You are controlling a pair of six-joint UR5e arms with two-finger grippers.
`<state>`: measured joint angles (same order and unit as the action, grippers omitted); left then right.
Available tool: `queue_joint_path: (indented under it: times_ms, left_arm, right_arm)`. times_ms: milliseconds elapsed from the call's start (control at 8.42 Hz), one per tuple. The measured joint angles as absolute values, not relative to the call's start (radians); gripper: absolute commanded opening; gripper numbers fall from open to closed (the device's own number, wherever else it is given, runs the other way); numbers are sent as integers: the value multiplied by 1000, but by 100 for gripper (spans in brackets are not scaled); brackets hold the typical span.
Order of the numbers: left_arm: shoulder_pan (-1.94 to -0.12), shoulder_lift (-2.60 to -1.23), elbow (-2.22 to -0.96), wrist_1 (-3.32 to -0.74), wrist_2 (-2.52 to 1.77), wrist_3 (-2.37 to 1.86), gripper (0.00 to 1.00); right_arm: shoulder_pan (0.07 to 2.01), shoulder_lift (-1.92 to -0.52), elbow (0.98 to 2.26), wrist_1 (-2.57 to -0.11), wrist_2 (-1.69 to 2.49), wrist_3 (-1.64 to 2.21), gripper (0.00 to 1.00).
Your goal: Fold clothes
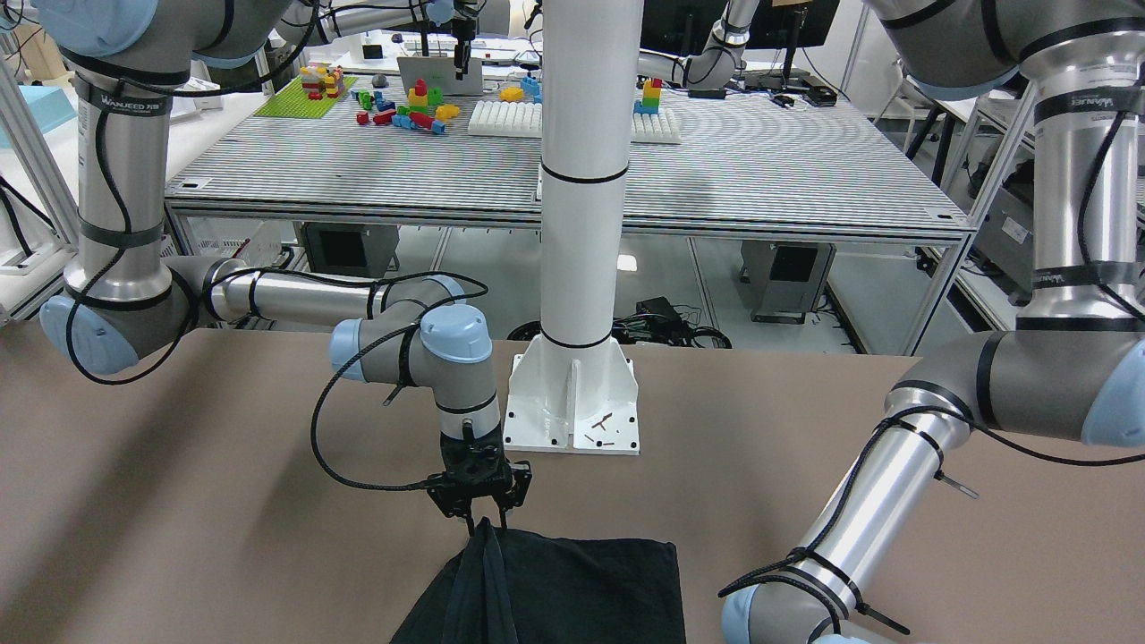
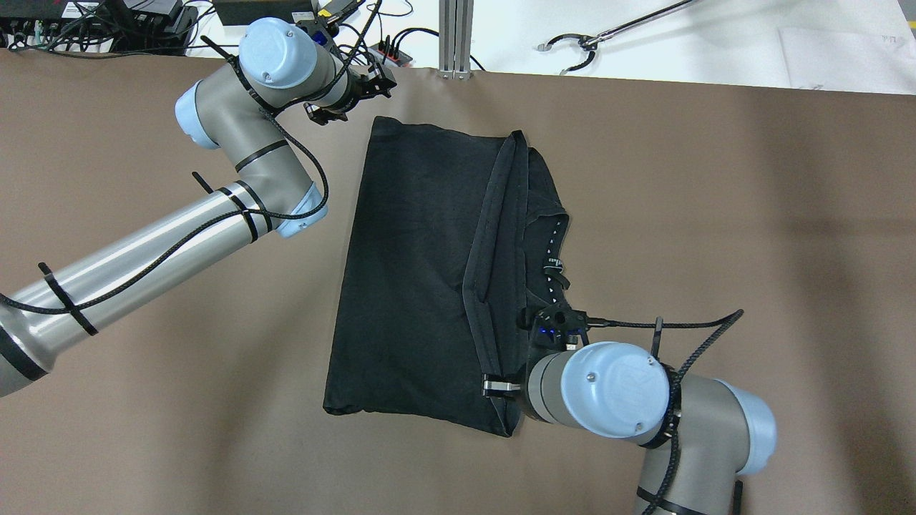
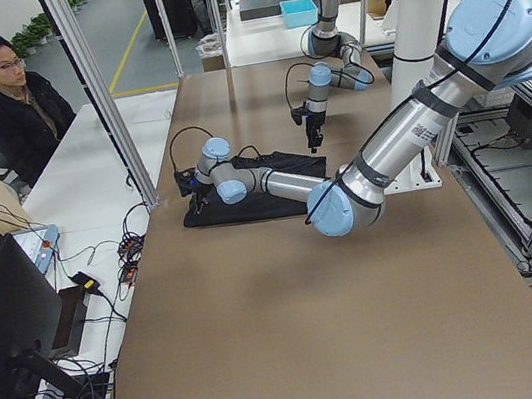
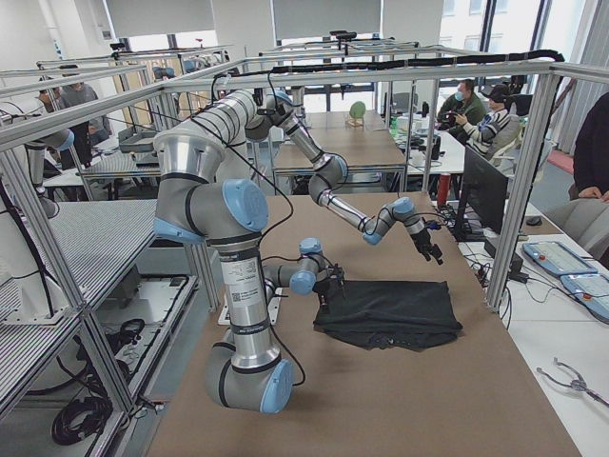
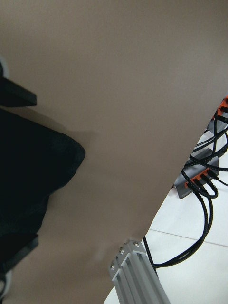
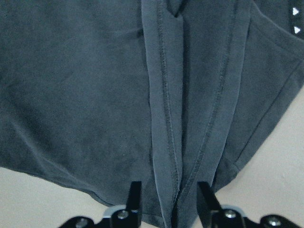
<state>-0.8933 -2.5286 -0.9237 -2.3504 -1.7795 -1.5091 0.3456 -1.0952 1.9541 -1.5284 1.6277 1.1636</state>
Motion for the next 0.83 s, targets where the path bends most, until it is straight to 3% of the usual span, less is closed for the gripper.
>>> queue_joint_path:
  times_ms: [475, 832]
  left_arm:
    - [-884, -2509, -942, -2350, -1775, -1511, 94]
    - [-862, -2510, -941, -2350, -1771, -1515, 94]
  right_arm:
    - [335, -1040, 1865, -1547, 1579, 998, 50]
    - [322, -1016, 1808, -1548, 1545, 984, 27]
